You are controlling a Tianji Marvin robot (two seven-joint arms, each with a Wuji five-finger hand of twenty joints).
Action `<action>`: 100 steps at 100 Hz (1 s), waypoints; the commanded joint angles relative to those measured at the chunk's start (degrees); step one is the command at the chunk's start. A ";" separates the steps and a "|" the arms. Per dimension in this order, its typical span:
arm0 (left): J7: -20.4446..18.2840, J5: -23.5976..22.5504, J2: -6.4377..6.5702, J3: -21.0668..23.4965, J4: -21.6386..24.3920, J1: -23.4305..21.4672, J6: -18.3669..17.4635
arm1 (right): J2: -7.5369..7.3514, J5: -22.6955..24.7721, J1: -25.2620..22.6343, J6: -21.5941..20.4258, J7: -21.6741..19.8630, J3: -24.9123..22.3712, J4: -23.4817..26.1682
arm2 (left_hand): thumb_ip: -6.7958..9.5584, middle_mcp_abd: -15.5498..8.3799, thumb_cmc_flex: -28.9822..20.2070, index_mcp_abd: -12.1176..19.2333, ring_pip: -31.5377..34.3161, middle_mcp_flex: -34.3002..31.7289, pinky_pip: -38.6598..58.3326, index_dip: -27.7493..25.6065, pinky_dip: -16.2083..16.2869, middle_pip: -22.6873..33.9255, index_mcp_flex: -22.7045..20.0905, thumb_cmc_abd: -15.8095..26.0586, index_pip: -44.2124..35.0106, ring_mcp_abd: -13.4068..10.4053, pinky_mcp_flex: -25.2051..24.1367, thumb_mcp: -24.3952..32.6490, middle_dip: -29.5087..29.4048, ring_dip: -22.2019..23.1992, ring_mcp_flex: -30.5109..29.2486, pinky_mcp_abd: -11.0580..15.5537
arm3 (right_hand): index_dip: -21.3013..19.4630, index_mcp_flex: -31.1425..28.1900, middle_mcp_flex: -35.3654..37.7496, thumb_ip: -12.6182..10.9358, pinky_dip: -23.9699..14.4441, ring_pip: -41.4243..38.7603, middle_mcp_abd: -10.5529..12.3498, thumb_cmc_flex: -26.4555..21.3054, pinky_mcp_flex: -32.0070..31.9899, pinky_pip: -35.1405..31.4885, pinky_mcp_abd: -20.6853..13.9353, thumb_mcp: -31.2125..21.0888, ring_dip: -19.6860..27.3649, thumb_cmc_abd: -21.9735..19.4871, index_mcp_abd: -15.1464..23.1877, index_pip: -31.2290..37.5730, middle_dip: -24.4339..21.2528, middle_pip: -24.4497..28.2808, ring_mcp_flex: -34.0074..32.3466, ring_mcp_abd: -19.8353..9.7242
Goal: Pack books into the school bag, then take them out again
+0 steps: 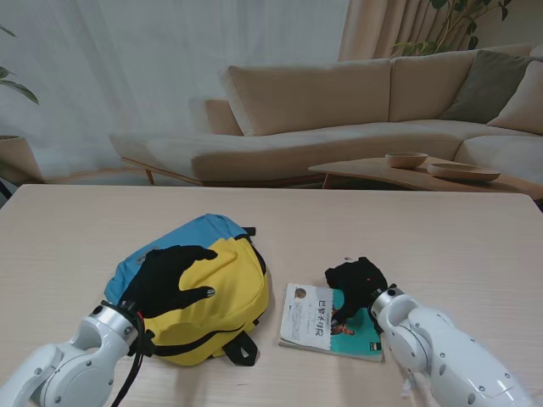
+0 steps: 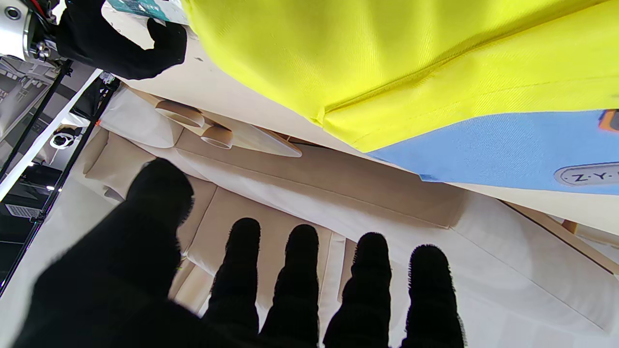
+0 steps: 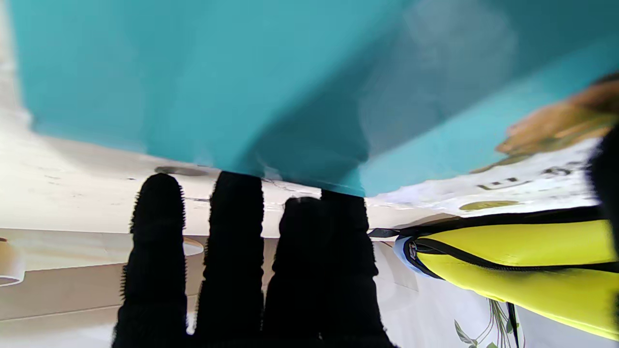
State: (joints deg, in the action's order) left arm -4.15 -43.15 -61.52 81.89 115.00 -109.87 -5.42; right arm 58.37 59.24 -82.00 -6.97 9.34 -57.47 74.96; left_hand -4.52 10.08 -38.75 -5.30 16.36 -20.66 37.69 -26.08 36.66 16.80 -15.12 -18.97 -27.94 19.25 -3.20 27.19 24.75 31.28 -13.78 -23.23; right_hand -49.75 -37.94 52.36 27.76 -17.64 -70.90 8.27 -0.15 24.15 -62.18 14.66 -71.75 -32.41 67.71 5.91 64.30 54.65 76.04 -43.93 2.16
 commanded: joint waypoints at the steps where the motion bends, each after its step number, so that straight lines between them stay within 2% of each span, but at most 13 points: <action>1: -0.83 -0.09 -0.28 0.11 0.67 -0.53 -0.03 | 0.70 0.74 -2.54 -0.19 -1.42 1.42 -2.51 | 0.91 -0.06 0.98 -1.09 -1.44 2.59 -1.68 0.74 -0.04 -0.20 2.38 -0.86 0.74 -1.55 -1.49 1.82 0.73 -0.66 1.64 1.74 | -1.49 -6.57 4.32 -10.29 -0.33 -2.61 7.15 -43.35 0.97 -1.59 1.53 -8.23 -0.18 -2.88 12.03 4.52 3.42 7.17 -2.41 0.04; 14: -0.70 -0.31 -0.29 0.12 0.67 -0.56 -0.07 | 0.91 0.88 -2.75 -0.47 0.24 1.07 -2.21 | 0.91 -0.10 0.97 -1.22 -1.56 2.95 -1.89 0.62 0.04 -0.35 2.83 -1.02 0.61 -1.66 -1.65 1.84 0.82 -0.59 2.03 1.84 | -6.44 -11.62 5.93 -11.31 0.16 -3.80 6.83 -45.03 1.63 -1.78 1.85 -8.97 0.50 -2.50 14.27 3.43 6.42 7.83 -3.32 0.19; 26: -0.58 -0.42 -0.30 0.13 0.67 -0.61 -0.06 | 1.00 1.27 -3.36 -0.98 0.97 0.14 -1.22 | 0.91 -0.24 1.10 -1.11 -1.62 3.25 -2.05 0.49 0.15 -0.38 3.15 -0.93 0.45 -1.70 -1.77 1.84 0.99 -0.52 2.21 1.88 | -7.36 -13.43 6.15 -11.77 0.24 -3.85 6.76 -45.22 1.48 -1.71 1.89 -9.39 0.48 -2.79 15.09 3.52 6.90 8.09 -3.35 -0.05; 31: -0.52 -0.44 -0.31 0.13 0.67 -0.63 -0.06 | 0.99 1.47 -3.89 -1.14 0.74 -0.57 -0.36 | 0.90 -0.27 1.11 -1.09 -1.63 3.29 -2.10 0.44 0.21 -0.35 3.24 -0.96 0.38 -1.74 -1.77 1.82 1.06 -0.48 2.22 1.87 | -6.97 -11.39 4.95 -11.66 0.32 -3.26 6.38 -44.17 0.82 -1.49 1.77 -9.12 0.69 -3.20 14.41 1.88 6.51 7.10 -2.40 0.05; 39: -0.43 -0.50 -0.32 0.14 0.69 -0.67 -0.09 | 0.88 2.11 -5.11 -1.49 -0.19 -2.17 1.51 | 0.90 -0.30 1.17 -1.12 -1.66 3.30 -2.20 0.36 0.28 -0.33 3.32 -1.00 0.29 -1.73 -1.83 1.82 1.14 -0.45 2.25 1.90 | -2.68 -5.47 0.28 -12.30 0.46 0.57 5.02 -40.20 -1.55 -0.49 1.32 -9.24 0.86 -4.52 12.24 -1.05 1.35 4.00 0.50 -0.61; 48: -0.34 -0.55 -0.33 0.14 0.69 -0.71 -0.13 | 0.82 2.73 -6.97 -1.97 -1.37 -4.51 4.04 | 0.91 -0.25 1.12 -1.07 -1.72 3.47 -2.30 0.31 0.33 -0.42 3.42 -0.92 0.23 -1.77 -1.82 1.82 1.16 -0.44 2.28 1.91 | 2.84 0.03 -5.32 -11.21 0.27 6.58 3.00 -37.34 -3.54 0.14 1.64 -8.37 -0.38 -3.53 8.78 -3.71 -5.81 0.51 3.32 -1.89; 58: -0.30 -0.53 -0.34 0.13 0.69 -0.73 -0.14 | 0.88 3.15 -9.08 -2.61 -2.22 -7.21 6.97 | 0.91 -0.32 1.15 -1.07 -1.74 3.52 -2.37 0.24 0.40 -0.44 3.48 -0.95 0.15 -1.79 -1.80 1.80 1.18 -0.41 2.30 1.92 | 4.19 4.13 -10.08 -12.09 0.11 12.58 0.01 -34.77 -4.72 0.35 1.47 -7.47 0.29 -4.97 5.32 -8.49 -11.72 -4.78 6.04 -1.23; 65: -0.29 -0.47 -0.34 0.14 0.69 -0.74 -0.19 | 0.91 3.37 -10.18 -3.31 -2.90 -8.82 8.80 | 0.92 -0.28 1.11 -1.08 -1.78 3.63 -2.45 0.22 0.44 -0.48 3.61 -0.90 0.16 -1.79 -1.87 1.82 1.18 -0.40 2.34 1.88 | 7.48 6.37 -12.89 -15.11 0.19 18.62 -2.01 -33.40 -5.47 0.85 1.22 -7.01 2.62 -7.44 3.82 -12.48 -16.72 -10.56 7.36 -0.62; 66: -0.29 -0.47 -0.34 0.14 0.69 -0.74 -0.21 | 0.90 3.45 -10.28 -3.42 -2.96 -9.00 9.00 | 0.92 -0.28 1.11 -1.07 -1.77 3.63 -2.46 0.22 0.44 -0.49 3.62 -0.91 0.16 -1.79 -1.87 1.82 1.18 -0.40 2.33 1.87 | 8.08 6.59 -13.10 -15.82 0.21 19.52 -2.20 -33.33 -5.53 0.92 1.20 -7.03 3.01 -7.75 3.62 -13.07 -17.42 -11.49 7.37 -0.57; 68: -0.28 -0.46 -0.34 0.15 0.69 -0.75 -0.24 | 0.88 3.66 -10.46 -3.68 -3.07 -9.35 9.39 | 0.91 -0.28 1.14 -1.06 -1.78 3.62 -2.47 0.21 0.45 -0.49 3.62 -0.90 0.14 -1.80 -1.87 1.80 1.18 -0.40 2.34 1.87 | 10.14 7.43 -13.93 -19.30 0.32 22.08 -2.45 -32.73 -5.75 1.22 1.03 -6.92 4.11 -9.14 3.42 -14.85 -19.11 -14.46 7.43 -0.49; 71: -0.26 -0.46 -0.34 0.18 0.70 -0.79 -0.29 | 0.84 4.02 -10.65 -4.14 -3.24 -9.82 9.88 | 0.91 -0.31 1.13 -1.02 -1.79 3.60 -2.49 0.20 0.47 -0.49 3.63 -0.95 0.13 -1.76 -1.86 1.78 1.18 -0.40 2.34 1.87 | 12.11 8.31 -14.75 -20.86 0.51 24.99 -3.07 -32.79 -6.07 1.70 0.72 -6.70 5.42 -9.58 3.25 -16.68 -21.38 -18.38 7.54 -0.56; 82: -0.03 -0.46 -0.38 0.29 0.77 -0.99 -0.43 | 0.71 4.93 -11.46 -4.90 -4.38 -11.30 11.71 | 0.92 -0.30 1.15 -1.05 -1.82 3.60 -2.54 0.15 0.54 -0.52 3.68 -0.89 0.07 -1.75 -1.85 1.74 1.18 -0.39 2.35 1.88 | 18.80 12.21 -19.37 -20.82 1.63 36.64 -7.56 -31.63 -7.87 4.06 0.19 -5.77 10.62 -9.77 0.57 -22.22 -31.38 -30.83 10.31 0.53; 100: 0.33 -0.38 -0.45 0.47 0.86 -1.28 -0.59 | 0.80 4.57 -13.83 -2.95 -7.42 -13.26 14.82 | 0.93 -0.27 1.16 -1.12 -1.85 3.70 -2.60 0.13 0.64 -0.57 3.75 -0.83 0.06 -1.65 -1.84 1.68 1.17 -0.37 2.33 1.88 | 22.86 16.71 -25.28 -19.87 1.98 42.01 -13.30 -25.89 -9.81 4.80 0.90 -1.51 13.02 -12.29 -6.39 -26.26 -33.70 -35.31 14.76 3.04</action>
State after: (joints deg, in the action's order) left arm -3.02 -43.68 -61.58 82.22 115.16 -110.54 -5.87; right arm 59.05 64.20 -94.42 -11.09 3.44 -70.59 88.65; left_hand -4.52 10.11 -38.72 -5.33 15.86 -19.02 37.00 -26.08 36.66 16.47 -13.87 -18.96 -27.79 18.67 -3.71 27.20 25.35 31.28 -13.06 -22.81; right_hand -28.50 -23.95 29.40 8.14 -16.18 -30.32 -1.94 -29.33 15.48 -58.50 14.94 -74.72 -20.23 56.08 2.07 39.34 22.28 42.42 -31.67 3.76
